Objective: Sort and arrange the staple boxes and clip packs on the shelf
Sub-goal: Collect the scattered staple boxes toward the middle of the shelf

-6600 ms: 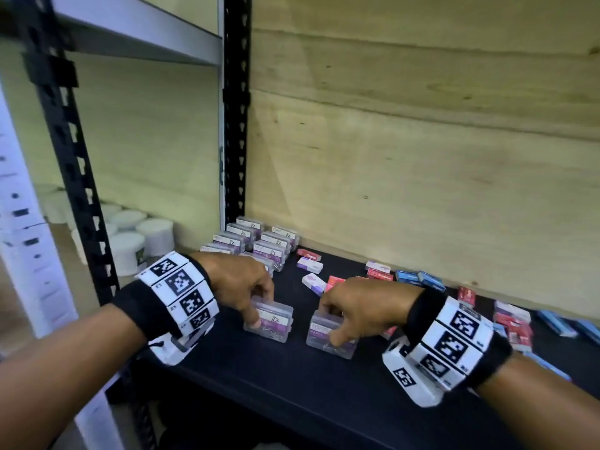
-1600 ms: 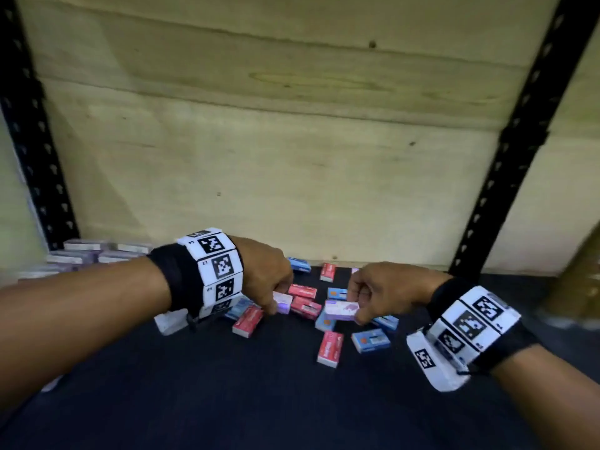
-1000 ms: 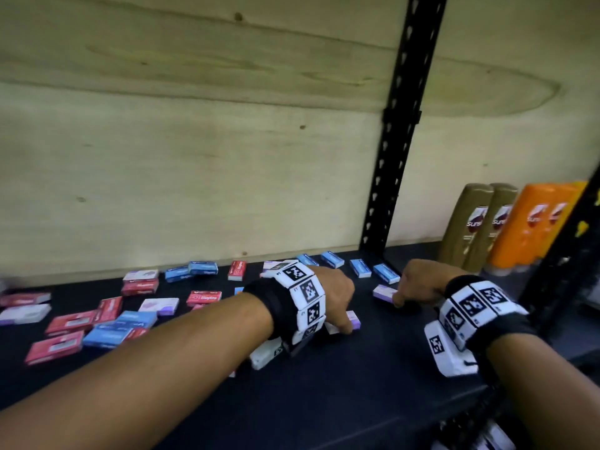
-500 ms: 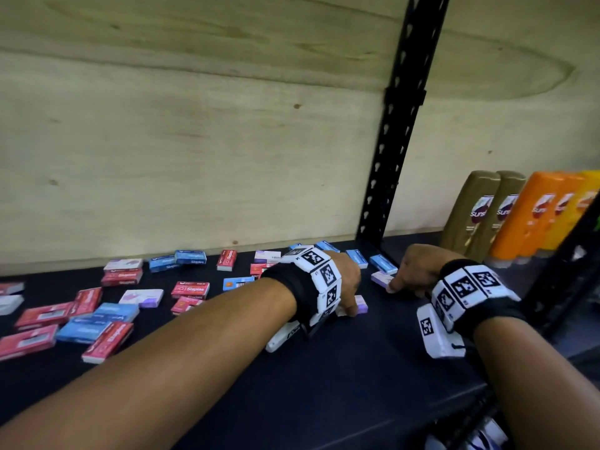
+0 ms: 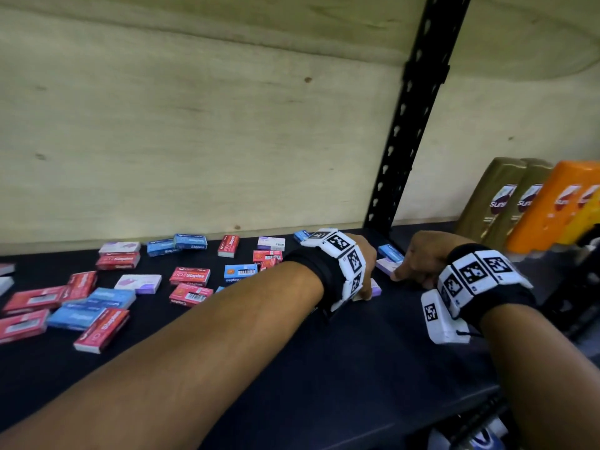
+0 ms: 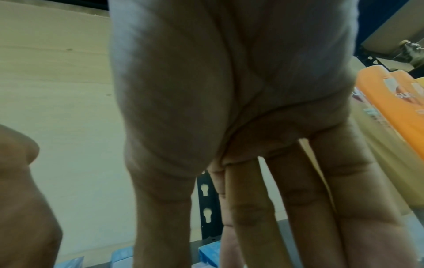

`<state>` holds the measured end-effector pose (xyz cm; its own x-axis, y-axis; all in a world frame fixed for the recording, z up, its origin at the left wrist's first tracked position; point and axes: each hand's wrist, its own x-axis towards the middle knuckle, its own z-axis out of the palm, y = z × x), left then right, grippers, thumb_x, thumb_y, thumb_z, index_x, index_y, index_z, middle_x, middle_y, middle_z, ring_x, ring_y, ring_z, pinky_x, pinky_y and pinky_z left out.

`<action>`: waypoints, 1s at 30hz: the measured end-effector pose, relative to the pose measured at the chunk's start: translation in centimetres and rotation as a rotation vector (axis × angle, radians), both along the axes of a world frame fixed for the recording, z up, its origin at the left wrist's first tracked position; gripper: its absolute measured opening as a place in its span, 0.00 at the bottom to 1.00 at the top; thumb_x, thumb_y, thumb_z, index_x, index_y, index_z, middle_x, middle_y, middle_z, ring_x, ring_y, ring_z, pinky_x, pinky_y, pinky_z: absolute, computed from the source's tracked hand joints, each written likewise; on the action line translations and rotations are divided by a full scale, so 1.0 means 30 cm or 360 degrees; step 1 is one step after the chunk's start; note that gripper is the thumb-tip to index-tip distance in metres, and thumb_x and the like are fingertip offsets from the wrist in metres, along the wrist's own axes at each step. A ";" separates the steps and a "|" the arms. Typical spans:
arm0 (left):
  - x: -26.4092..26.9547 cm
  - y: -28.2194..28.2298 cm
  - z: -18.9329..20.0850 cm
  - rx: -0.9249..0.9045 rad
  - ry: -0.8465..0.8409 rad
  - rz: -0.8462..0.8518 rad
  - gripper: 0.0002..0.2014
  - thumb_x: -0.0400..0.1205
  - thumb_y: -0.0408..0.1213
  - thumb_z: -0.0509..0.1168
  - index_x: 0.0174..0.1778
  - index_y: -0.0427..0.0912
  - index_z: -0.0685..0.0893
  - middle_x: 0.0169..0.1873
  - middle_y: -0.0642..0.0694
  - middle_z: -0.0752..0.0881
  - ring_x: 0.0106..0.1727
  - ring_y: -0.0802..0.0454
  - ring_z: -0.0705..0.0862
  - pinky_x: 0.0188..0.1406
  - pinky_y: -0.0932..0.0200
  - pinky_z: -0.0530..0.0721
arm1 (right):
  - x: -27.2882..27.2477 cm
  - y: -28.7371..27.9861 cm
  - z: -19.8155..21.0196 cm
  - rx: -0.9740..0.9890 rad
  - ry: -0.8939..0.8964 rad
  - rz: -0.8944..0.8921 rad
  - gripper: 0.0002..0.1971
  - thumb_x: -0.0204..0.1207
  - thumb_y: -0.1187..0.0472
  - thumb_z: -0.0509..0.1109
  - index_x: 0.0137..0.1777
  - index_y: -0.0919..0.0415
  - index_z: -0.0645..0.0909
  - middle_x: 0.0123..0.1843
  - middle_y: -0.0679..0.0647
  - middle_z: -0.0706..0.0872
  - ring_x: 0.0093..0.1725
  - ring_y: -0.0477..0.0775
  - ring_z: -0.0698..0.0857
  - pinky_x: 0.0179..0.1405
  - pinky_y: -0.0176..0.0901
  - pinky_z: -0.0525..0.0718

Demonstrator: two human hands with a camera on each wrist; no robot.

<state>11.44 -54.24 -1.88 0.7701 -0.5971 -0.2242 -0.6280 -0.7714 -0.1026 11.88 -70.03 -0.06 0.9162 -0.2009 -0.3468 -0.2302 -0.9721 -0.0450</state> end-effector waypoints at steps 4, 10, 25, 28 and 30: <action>0.005 -0.006 -0.005 -0.0063 -0.0093 -0.0056 0.14 0.69 0.55 0.73 0.36 0.51 0.80 0.30 0.52 0.82 0.32 0.53 0.80 0.27 0.66 0.72 | 0.010 0.009 -0.003 -0.0080 -0.0023 0.0027 0.21 0.65 0.43 0.83 0.37 0.62 0.84 0.37 0.56 0.89 0.42 0.57 0.89 0.54 0.52 0.89; -0.003 -0.002 0.005 -0.0100 -0.0045 -0.0037 0.16 0.74 0.55 0.72 0.32 0.49 0.76 0.25 0.53 0.75 0.26 0.55 0.74 0.21 0.67 0.65 | 0.016 0.044 -0.009 -0.0281 -0.0014 0.0072 0.22 0.67 0.42 0.82 0.33 0.59 0.78 0.34 0.52 0.86 0.37 0.52 0.84 0.46 0.44 0.84; -0.068 0.180 0.128 -0.0381 0.0335 0.0163 0.30 0.78 0.54 0.71 0.74 0.46 0.75 0.59 0.48 0.86 0.41 0.52 0.81 0.54 0.58 0.79 | -0.041 0.052 0.018 -0.0210 0.0010 0.0111 0.15 0.79 0.47 0.72 0.49 0.61 0.82 0.50 0.57 0.86 0.49 0.56 0.83 0.51 0.43 0.79; -0.066 0.278 0.158 -0.0516 0.0377 0.0294 0.28 0.77 0.53 0.73 0.72 0.48 0.77 0.59 0.50 0.86 0.44 0.50 0.86 0.59 0.54 0.83 | -0.058 0.111 0.059 -0.0363 0.0161 0.0212 0.22 0.81 0.47 0.70 0.65 0.63 0.83 0.67 0.59 0.85 0.62 0.58 0.85 0.42 0.32 0.77; -0.066 0.367 0.193 -0.0447 0.0278 0.0360 0.28 0.77 0.55 0.72 0.70 0.49 0.78 0.59 0.51 0.86 0.53 0.50 0.86 0.64 0.51 0.81 | -0.057 0.144 0.092 -0.0404 0.0138 0.0256 0.13 0.75 0.45 0.75 0.44 0.55 0.89 0.54 0.55 0.90 0.44 0.50 0.86 0.27 0.30 0.74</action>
<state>9.46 -43.23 3.91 0.8541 -0.4733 -0.2155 -0.4282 -0.8752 0.2251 10.17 -65.72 2.69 0.9124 -0.1460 -0.3823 -0.0649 -0.9740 0.2170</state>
